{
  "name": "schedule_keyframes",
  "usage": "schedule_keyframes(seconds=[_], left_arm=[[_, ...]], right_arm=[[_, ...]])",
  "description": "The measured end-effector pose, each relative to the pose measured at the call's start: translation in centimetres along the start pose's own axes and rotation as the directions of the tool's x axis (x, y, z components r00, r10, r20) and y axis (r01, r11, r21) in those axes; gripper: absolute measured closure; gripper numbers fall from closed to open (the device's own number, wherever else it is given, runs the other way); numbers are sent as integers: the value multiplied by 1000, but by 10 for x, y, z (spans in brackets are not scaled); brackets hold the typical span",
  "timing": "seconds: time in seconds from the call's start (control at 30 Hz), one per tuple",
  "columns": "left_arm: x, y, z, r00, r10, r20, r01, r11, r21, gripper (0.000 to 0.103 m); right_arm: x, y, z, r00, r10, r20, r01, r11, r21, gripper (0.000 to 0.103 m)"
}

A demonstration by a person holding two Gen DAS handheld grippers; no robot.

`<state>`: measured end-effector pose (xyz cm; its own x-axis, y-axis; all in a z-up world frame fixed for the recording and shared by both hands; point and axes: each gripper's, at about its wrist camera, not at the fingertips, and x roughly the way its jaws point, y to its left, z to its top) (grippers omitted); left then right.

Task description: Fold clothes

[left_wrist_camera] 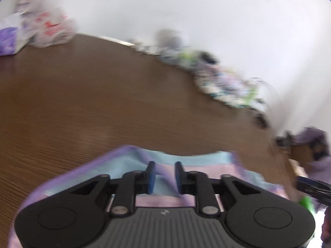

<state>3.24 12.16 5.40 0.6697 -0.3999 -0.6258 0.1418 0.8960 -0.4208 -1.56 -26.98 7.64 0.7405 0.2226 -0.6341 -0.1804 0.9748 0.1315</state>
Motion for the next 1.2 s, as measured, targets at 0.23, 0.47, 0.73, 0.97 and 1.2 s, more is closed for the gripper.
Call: schedule_keyframes(seconds=[0.23, 0.47, 0.73, 0.97, 1.2], left_arm=[[8, -45, -65, 987, -97, -132, 107, 992, 73, 65], [-7, -47, -95, 992, -1, -124, 27, 977, 213, 84], [-11, -42, -91, 993, 0, -119, 30, 969, 247, 86], [-13, -40, -94, 993, -12, -115, 41, 967, 250, 86], [-11, -43, -94, 993, 5, -119, 28, 962, 271, 86]], right_arm=[[36, -27, -5, 982, 38, -187, -45, 998, -33, 57], [25, 35, -33, 981, 75, -180, -137, 924, -358, 100], [-29, 65, -31, 936, 301, -182, -350, 839, -416, 54], [35, -20, -13, 945, 246, -214, -225, 967, 119, 70], [-28, 92, -45, 980, 140, 143, -9, 744, -668, 97]])
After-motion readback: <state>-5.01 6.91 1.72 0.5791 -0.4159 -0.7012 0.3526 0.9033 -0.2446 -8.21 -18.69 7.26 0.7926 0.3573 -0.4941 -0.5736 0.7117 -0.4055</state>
